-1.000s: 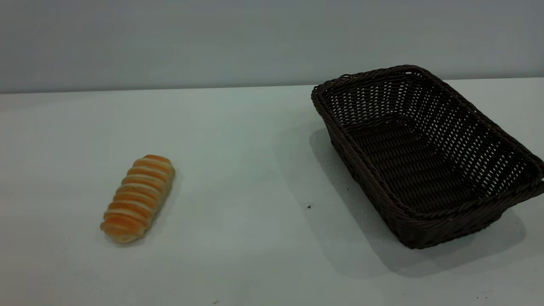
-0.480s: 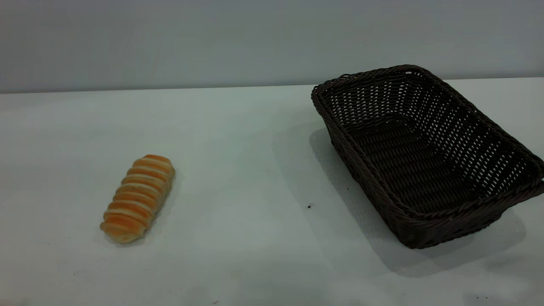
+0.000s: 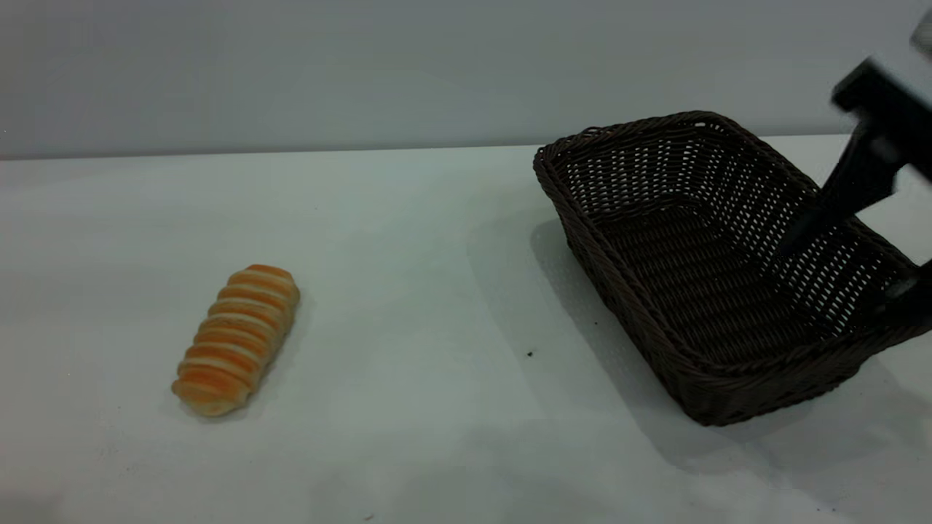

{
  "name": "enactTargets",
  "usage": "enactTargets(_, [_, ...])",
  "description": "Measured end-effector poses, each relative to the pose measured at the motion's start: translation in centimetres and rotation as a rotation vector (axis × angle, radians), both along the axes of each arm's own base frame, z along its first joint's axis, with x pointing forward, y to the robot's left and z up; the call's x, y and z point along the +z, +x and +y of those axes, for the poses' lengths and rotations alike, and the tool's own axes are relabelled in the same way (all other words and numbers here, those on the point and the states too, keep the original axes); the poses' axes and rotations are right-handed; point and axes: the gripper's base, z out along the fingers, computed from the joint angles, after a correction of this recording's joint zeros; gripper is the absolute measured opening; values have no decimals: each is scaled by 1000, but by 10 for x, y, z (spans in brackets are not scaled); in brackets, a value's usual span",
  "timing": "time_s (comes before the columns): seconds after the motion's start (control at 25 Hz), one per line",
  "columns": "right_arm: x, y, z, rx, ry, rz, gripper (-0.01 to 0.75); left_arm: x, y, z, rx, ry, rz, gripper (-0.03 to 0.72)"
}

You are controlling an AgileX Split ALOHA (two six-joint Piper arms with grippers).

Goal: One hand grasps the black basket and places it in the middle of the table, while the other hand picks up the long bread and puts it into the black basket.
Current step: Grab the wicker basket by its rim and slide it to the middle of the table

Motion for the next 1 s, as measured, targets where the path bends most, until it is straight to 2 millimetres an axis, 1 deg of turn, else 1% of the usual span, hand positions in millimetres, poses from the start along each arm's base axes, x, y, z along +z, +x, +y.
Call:
enactTargets(0.16, [-29,7,1,-93,28,104,575,0,0,0,0,0,0,563])
enactTargets(0.28, [-45,12,1,-166,50,157,575,0,0,0,0,0,0,563])
enactTargets(0.44, [-65,18,-3,-273,31,185,566,0,0,0,-1,1,0,563])
enactTargets(0.52, [-74,24,-7,-359,5,176,559,0,0,0,-1,1,-1,563])
enactTargets(0.64, [-87,29,-16,-473,-56,162,527,0,0,0,-1,0,-2,563])
enactTargets(0.76, [-101,29,-20,-535,-88,187,448,0,0,0,-1,0,-3,563])
enactTargets(0.8, [-104,28,-20,-551,-83,200,409,0,0,0,-1,0,-4,563])
enactTargets(0.88, [-107,28,-20,-581,-72,218,323,1,1,0,-1,0,-9,563])
enactTargets(1.0, [-107,29,-20,-604,-61,222,147,1,1,0,-1,0,-16,563])
